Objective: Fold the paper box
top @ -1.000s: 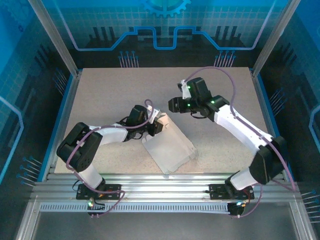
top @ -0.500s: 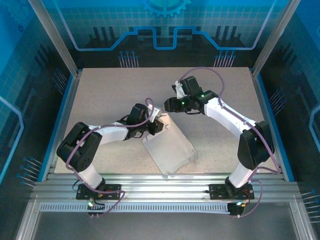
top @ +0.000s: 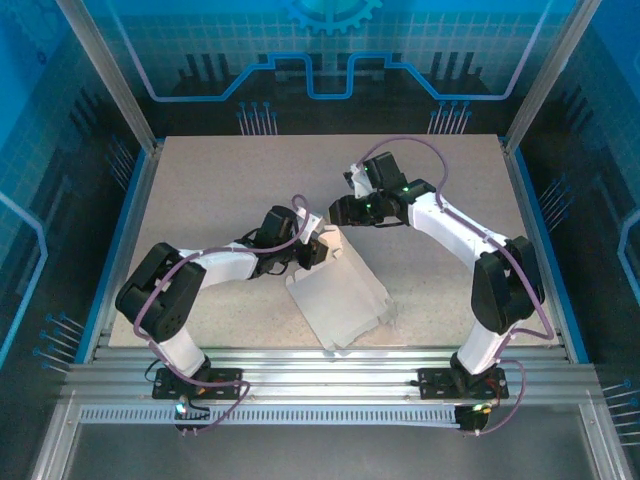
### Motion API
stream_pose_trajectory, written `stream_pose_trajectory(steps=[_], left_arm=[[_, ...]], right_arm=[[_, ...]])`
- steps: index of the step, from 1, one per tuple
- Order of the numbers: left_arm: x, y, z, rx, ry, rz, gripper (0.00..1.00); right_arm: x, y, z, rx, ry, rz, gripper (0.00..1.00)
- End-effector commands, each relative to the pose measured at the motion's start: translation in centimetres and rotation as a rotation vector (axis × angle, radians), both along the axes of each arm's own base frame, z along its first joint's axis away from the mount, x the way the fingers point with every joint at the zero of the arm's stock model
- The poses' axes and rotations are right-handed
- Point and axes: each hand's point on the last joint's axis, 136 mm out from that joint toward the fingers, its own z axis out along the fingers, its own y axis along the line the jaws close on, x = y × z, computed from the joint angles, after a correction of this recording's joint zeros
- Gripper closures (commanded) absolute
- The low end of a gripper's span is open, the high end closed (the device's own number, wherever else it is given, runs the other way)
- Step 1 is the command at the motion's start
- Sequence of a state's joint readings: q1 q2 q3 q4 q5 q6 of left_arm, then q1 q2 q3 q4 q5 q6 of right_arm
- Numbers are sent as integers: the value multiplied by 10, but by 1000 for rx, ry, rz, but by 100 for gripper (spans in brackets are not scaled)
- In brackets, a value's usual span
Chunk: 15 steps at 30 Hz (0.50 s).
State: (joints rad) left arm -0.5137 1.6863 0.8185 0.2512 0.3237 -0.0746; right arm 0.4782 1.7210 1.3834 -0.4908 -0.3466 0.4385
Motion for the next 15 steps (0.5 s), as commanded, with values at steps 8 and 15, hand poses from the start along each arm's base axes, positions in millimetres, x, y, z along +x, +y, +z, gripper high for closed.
stream_pose_trajectory(steps=[8, 15], left_arm=[[-1, -8, 0, 5, 4, -38, 85], [-1, -7, -1, 8, 5, -35, 85]], right_arm=[[-9, -8, -4, 18, 48, 67, 55], [-4, -9, -9, -4, 60, 57, 55]])
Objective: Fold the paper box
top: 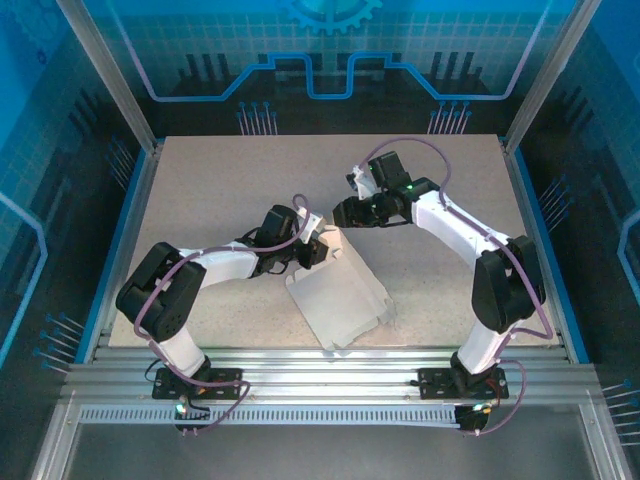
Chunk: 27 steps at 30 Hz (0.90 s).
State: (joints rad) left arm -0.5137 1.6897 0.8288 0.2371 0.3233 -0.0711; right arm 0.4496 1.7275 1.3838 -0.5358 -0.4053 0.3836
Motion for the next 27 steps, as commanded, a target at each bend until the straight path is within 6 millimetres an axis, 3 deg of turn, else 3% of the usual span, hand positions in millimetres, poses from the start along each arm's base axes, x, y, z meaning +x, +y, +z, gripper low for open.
stream_pose_trajectory(steps=[1, 10, 27], left_arm=[[-2, -7, -1, 3, 2, -35, 85], [-2, -8, -4, 12, 3, -36, 85], [-2, -9, -11, 23, 12, -35, 85]], right_arm=[[2, -2, -6, -14, 29, 10, 55], [8, 4, -11, -3, 47, 28, 55], [-6, -3, -6, 73, 78, 122, 56]])
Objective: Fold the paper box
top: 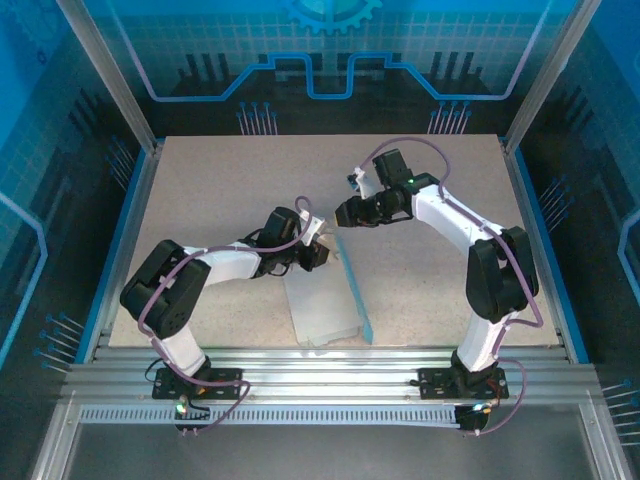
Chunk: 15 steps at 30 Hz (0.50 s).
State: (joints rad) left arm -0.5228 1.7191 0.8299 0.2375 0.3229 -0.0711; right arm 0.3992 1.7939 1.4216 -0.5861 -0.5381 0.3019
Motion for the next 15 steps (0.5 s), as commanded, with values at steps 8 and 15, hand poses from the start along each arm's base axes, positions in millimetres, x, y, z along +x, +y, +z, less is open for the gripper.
stream_pose_trajectory(steps=[8, 15], left_arm=[[2, -8, 10, -3, -26, -27, 85], [0, -12, 27, -38, -34, -43, 85]], right_arm=[[9, 2, -3, 33, 27, -32, 56], [7, 8, 8, 115, -36, -2, 57]])
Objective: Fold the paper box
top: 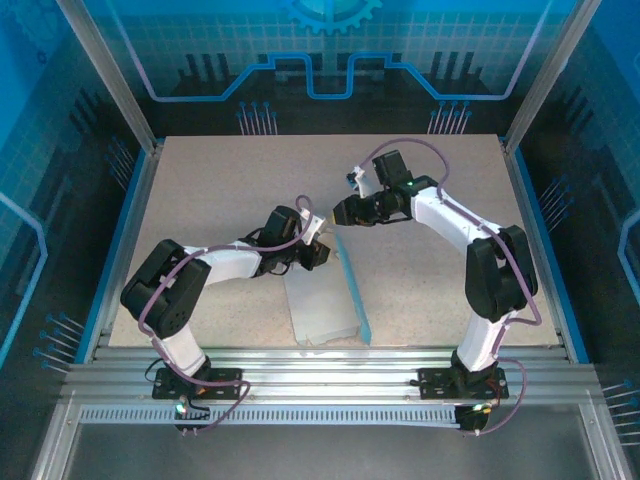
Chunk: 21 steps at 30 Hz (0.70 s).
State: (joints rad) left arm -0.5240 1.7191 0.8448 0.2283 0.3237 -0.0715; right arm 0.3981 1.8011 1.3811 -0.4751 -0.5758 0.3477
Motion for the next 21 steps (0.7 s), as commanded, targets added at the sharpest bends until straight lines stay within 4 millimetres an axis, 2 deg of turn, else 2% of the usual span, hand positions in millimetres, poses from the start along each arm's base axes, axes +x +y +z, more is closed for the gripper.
stream_pose_trajectory(steps=[1, 8, 14, 21], left_arm=[[-2, -11, 25, -38, -29, -45, 85], [-2, -12, 27, -41, -23, -51, 85], [-3, -11, 26, -32, -20, -47, 85], [-3, -10, 27, -23, -22, -43, 85]], right_arm=[[-2, -1, 13, 52, -34, 12, 58], [-16, -18, 26, -5, -103, -34, 59], [-37, -20, 36, -39, -140, -31, 56], [-55, -15, 23, -185, -156, -14, 49]])
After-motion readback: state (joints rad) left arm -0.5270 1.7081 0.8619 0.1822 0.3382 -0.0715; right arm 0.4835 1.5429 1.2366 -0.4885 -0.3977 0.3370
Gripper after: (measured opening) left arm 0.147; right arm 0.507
